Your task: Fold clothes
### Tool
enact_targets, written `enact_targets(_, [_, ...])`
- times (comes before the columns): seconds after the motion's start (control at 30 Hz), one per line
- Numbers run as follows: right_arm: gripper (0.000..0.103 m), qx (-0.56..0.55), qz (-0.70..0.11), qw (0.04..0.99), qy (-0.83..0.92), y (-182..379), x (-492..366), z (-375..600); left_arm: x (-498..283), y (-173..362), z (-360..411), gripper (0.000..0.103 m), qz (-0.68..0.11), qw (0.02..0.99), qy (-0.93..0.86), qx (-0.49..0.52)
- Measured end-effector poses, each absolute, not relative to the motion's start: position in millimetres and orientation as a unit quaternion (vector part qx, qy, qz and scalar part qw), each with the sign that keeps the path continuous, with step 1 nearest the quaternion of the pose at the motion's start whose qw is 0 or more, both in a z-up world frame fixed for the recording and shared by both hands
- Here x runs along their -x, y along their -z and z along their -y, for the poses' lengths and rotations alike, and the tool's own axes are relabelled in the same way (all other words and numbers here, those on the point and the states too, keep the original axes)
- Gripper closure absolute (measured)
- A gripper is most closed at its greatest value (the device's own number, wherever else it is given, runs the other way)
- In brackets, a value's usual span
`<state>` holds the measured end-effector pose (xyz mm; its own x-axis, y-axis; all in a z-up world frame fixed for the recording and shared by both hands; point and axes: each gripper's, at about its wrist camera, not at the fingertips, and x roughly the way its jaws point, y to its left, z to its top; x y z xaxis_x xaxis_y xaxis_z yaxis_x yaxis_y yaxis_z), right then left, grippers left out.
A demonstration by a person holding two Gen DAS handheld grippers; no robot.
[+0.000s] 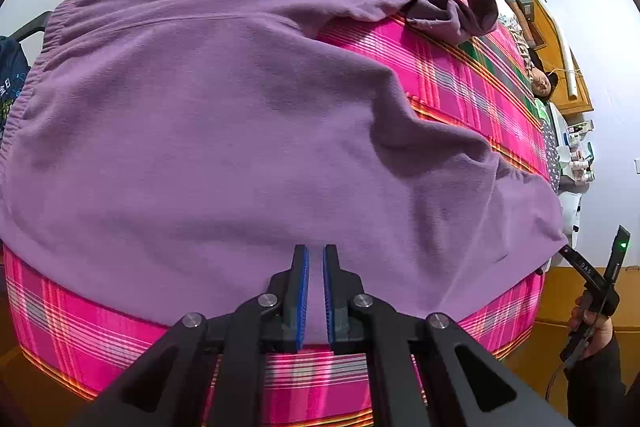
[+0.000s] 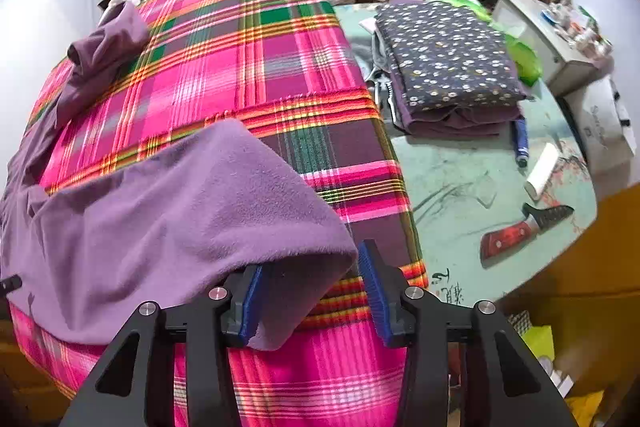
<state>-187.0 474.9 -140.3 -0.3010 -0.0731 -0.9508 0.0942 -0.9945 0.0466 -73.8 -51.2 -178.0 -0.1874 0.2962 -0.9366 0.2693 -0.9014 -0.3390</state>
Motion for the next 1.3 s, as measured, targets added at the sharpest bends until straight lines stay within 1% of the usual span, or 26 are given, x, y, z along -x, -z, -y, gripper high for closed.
enact_targets(0.2, [0.057, -0.600, -0.011, 0.080, 0.796, 155.3, 200.7, -477.1, 67.4, 175.5, 33.3, 0.097, 0.221, 0.002, -0.735, 0.641])
enact_targets(0.27, [0.059, -0.595, -0.007, 0.098, 0.798, 153.6, 205.0, -476.9, 65.4, 175.8, 30.0, 0.097, 0.222, 0.000, -0.733, 0.643])
enact_targets(0.3, [0.069, -0.590, -0.007, 0.106, 0.800, 151.6, 206.6, -476.2, 63.7, 175.7, 28.7, 0.097, 0.222, 0.000, -0.733, 0.643])
enact_targets(0.33, [0.075, -0.585, -0.012, 0.114, 0.803, 148.5, 207.5, -474.5, 62.3, 175.8, 27.5, 0.097, 0.222, 0.000, -0.732, 0.644])
enact_targets(0.37, [0.087, -0.581, -0.016, 0.120, 0.805, 144.6, 208.2, -472.4, 62.0, 175.8, 26.7, 0.097, 0.222, 0.000, -0.732, 0.644])
enact_targets(0.4, [0.090, -0.577, -0.020, 0.124, 0.807, 140.2, 208.4, -470.4, 62.4, 175.6, 26.1, 0.097, 0.223, 0.002, -0.732, 0.644])
enact_targets(0.47, [0.091, -0.562, -0.030, 0.137, 0.815, 125.3, 207.0, -461.9, 63.1, 175.0, 25.3, 0.097, 0.223, 0.004, -0.732, 0.644])
enact_targets(0.63, [0.091, -0.511, -0.060, 0.200, 0.834, 76.5, 191.9, -408.8, 66.0, 172.8, 33.2, 0.097, 0.224, 0.016, -0.736, 0.639])
enact_targets(0.7, [0.091, -0.497, -0.080, 0.242, 0.830, 62.4, 178.7, -373.4, 66.2, 172.1, 37.2, 0.097, 0.225, 0.020, -0.737, 0.637])
enact_targets(0.77, [0.091, -0.493, -0.097, 0.282, 0.817, 56.2, 163.8, -339.4, 66.0, 171.9, 43.0, 0.097, 0.227, 0.026, -0.739, 0.634])
enact_targets(0.83, [0.091, -0.510, -0.111, 0.334, 0.785, 64.0, 144.1, -301.6, 63.2, 170.8, 51.9, 0.097, 0.228, 0.034, -0.738, 0.634])
enact_targets(0.87, [0.088, -0.520, -0.116, 0.353, 0.769, 70.2, 134.0, -286.4, 62.2, 171.1, 56.4, 0.097, 0.227, 0.037, -0.738, 0.635])
enact_targets(0.97, [0.071, -0.552, -0.125, 0.372, 0.736, 91.3, 107.5, -262.5, 62.4, 174.2, 68.7, 0.097, 0.226, 0.040, -0.736, 0.637])
enact_targets(1.03, [0.071, -0.572, -0.130, 0.384, 0.713, 105.4, 89.8, -246.5, 66.3, 178.2, 72.6, 0.097, 0.227, 0.042, -0.735, 0.638])
enact_targets(1.07, [0.071, -0.580, -0.122, 0.382, 0.709, 109.9, 84.6, -245.3, 67.0, 179.0, 76.1, 0.097, 0.226, 0.046, -0.734, 0.638])
enact_targets(1.17, [0.070, -0.595, -0.055, 0.332, 0.730, 113.1, 86.0, -272.1, 69.0, 180.7, 84.4, 0.097, 0.218, 0.058, -0.732, 0.643])
enact_targets(1.3, [0.070, -0.614, 0.036, 0.233, 0.753, 124.6, 99.1, -316.7, 74.4, 184.1, 86.2, 0.097, 0.204, 0.078, -0.729, 0.649])
